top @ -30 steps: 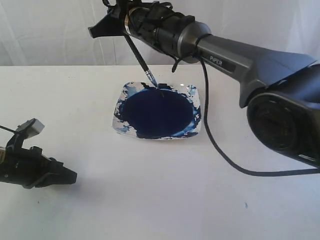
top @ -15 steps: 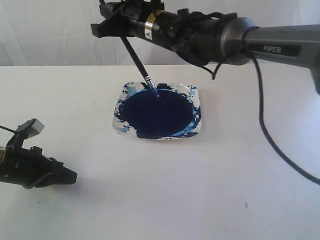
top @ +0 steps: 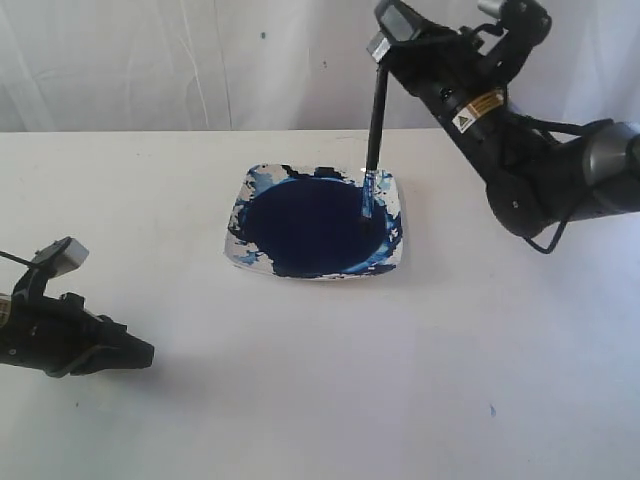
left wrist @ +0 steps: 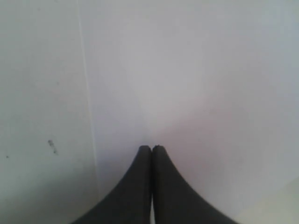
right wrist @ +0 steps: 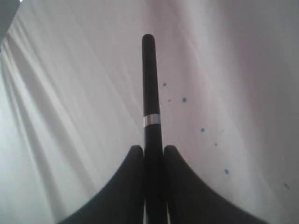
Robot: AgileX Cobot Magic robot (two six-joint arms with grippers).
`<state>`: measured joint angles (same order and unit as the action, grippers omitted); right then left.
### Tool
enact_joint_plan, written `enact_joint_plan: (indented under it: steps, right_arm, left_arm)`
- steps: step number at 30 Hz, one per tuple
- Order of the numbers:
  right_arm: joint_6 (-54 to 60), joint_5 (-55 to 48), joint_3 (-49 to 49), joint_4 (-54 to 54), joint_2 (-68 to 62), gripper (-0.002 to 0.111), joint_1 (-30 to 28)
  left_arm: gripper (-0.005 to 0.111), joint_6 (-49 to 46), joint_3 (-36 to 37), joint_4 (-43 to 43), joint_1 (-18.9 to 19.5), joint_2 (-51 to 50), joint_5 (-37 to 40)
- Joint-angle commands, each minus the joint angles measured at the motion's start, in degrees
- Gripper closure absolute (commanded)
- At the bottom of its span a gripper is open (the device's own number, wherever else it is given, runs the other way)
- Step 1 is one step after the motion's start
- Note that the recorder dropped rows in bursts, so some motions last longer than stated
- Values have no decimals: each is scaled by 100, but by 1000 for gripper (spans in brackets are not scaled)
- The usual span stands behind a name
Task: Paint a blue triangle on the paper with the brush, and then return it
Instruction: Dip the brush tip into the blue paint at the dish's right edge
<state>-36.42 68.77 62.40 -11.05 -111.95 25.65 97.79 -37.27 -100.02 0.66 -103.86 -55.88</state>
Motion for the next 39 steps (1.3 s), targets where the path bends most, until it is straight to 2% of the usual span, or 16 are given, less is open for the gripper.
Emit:
enact_joint_plan:
  steps: [1,6,17,23,39]
  right_arm:
    - [3,120,50,935,-430,108,-72]
    - [-774,120,565,1322,-1240,108,-72]
    - [-727,120,1073,1649,-1853,108,-72]
    - [79,120,1083,1892,-1909,108,-72]
    - [390,120,1083,1509,-1909,108,-72]
  left_arm:
    - [107,-38,53,7,-8,20,23]
    - [107,-38,53,7,-8,20,23]
    - [107,-38,53,7,-8,20,23]
    - [107,-38,53,7,-8,20,23]
    - [107,-38,53,7,-8,20,23]
